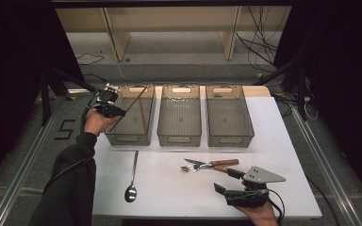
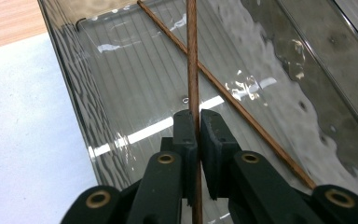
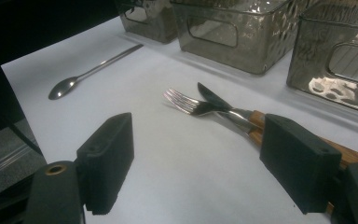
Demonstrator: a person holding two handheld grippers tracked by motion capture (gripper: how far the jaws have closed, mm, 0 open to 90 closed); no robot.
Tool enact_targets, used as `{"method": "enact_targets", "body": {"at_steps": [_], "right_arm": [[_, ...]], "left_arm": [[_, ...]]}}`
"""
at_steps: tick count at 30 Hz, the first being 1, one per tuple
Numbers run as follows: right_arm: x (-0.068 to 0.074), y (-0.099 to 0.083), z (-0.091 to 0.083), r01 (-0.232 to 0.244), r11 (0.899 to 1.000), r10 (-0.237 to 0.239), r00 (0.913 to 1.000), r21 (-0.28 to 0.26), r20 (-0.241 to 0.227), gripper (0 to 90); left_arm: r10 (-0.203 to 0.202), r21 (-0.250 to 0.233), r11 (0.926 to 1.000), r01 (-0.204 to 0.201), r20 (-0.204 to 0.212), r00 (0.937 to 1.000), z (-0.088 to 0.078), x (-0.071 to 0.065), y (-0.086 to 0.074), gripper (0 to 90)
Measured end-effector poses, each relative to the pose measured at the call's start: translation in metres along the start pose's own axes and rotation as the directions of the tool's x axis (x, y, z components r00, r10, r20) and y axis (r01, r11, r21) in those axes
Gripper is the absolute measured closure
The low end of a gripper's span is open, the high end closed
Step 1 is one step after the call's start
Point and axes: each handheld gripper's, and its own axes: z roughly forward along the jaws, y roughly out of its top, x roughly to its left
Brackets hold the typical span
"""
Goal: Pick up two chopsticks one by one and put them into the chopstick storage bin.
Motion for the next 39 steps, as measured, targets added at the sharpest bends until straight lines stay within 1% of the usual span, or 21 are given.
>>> {"method": "enact_targets", "body": {"at_steps": [1, 2, 4, 6, 9, 10, 11, 14, 16, 17, 20, 25, 28, 30, 33, 34, 36, 38, 39], "right_arm": [[0.000, 0.000, 0.000, 0.000, 1.000, 0.000, 1.0000, -0.001, 0.000, 26.4], [0.000, 0.000, 0.000, 0.001, 1.000, -0.001, 1.0000, -0.002, 0.000, 26.5], [0.000, 0.000, -0.001, 0.001, 1.000, -0.001, 1.0000, -0.003, 0.001, 26.5], [0.000, 0.000, -0.001, -0.001, 1.000, 0.001, 1.0000, -0.003, 0.002, 26.5], [0.000, 0.000, -0.001, -0.002, 1.000, 0.002, 1.0000, -0.005, 0.002, 26.4], [0.000, 0.000, -0.001, 0.001, 1.000, -0.001, 1.0000, -0.005, 0.001, 26.5], [0.000, 0.000, -0.001, 0.000, 1.000, 0.000, 1.0000, -0.004, 0.001, 26.4], [0.000, 0.000, -0.001, 0.001, 1.000, -0.001, 1.0000, -0.005, 0.002, 26.5], [0.000, 0.000, -0.001, 0.001, 1.000, -0.001, 1.0000, -0.006, 0.003, 26.4], [0.000, 0.001, -0.001, 0.000, 1.000, 0.000, 1.0000, -0.007, 0.003, 26.4], [0.000, 0.001, -0.001, 0.002, 1.000, -0.002, 1.0000, -0.006, 0.004, 26.4], [0.001, 0.001, -0.001, 0.004, 1.000, -0.004, 1.0000, -0.003, 0.004, 26.4], [0.001, 0.001, -0.001, 0.004, 1.000, -0.003, 1.0000, -0.006, 0.005, 26.4], [0.001, 0.001, -0.001, 0.003, 1.000, -0.003, 1.0000, -0.006, 0.005, 26.4], [0.002, 0.001, -0.001, 0.005, 1.000, -0.005, 1.0000, -0.005, 0.004, 26.5], [0.002, 0.001, -0.001, 0.006, 1.000, -0.006, 1.0000, -0.004, 0.004, 26.4], [0.002, 0.000, 0.000, 0.003, 1.000, -0.003, 1.0000, -0.005, 0.004, 26.4], [0.002, 0.001, 0.000, 0.005, 1.000, -0.005, 1.0000, -0.005, 0.004, 26.4], [0.002, 0.001, 0.000, 0.008, 1.000, -0.008, 1.0000, -0.005, 0.004, 26.4]], "left_arm": [[-0.009, -0.006, 0.9999, 0.009, -0.003, 1.0000, 0.000, -0.001, 0.001, 80.5], [-0.016, -0.011, 0.9998, 0.016, -0.008, 0.9998, 0.000, -0.002, 0.001, 71.5], [-0.023, -0.019, 0.9996, 0.022, -0.016, 0.9996, -0.002, -0.005, 0.003, 57.3], [-0.034, -0.032, 0.9989, 0.034, -0.015, 0.9993, -0.007, -0.008, 0.004, 47.7], [-0.043, -0.043, 0.9981, 0.043, 0.013, 0.9990, -0.016, -0.013, 0.005, 38.8], [-0.038, -0.047, 0.9981, 0.039, 0.021, 0.9990, -0.020, -0.015, 0.004, 36.9], [-0.044, -0.059, 0.9972, 0.046, 0.032, 0.9985, -0.023, -0.018, 0.003, 35.1], [-0.041, -0.076, 0.9961, 0.045, 0.058, 0.9975, -0.033, -0.028, -0.002, 29.2], [-0.035, -0.087, 0.9953, 0.042, 0.080, 0.9962, -0.040, -0.035, -0.009, 27.5], [-0.036, -0.096, 0.9944, 0.044, 0.084, 0.9958, -0.042, -0.037, -0.011, 26.5], [-0.031, -0.118, 0.9919, 0.045, 0.116, 0.9927, -0.050, -0.044, -0.022, 25.0], [-0.023, -0.149, 0.9880, 0.042, 0.125, 0.9919, -0.060, -0.057, -0.038, 22.5], [-0.006, -0.148, 0.9886, 0.024, 0.118, 0.9930, -0.064, -0.064, -0.049, 21.6], [-0.010, -0.150, 0.9882, 0.030, 0.131, 0.9914, -0.064, -0.069, -0.057, 21.6], [-0.001, -0.140, 0.9900, 0.019, 0.133, 0.9911, -0.062, -0.076, -0.068, 21.6], [-0.004, -0.137, 0.9904, 0.023, 0.138, 0.9904, -0.062, -0.078, -0.072, 21.6], [0.000, -0.129, 0.9915, 0.018, 0.144, 0.9896, -0.059, -0.081, -0.080, 21.6], [0.011, -0.106, 0.9943, 0.003, 0.127, 0.9918, -0.057, -0.085, -0.084, 21.6], [0.015, -0.105, 0.9945, -0.003, 0.117, 0.9930, -0.056, -0.087, -0.086, 21.6]]}}
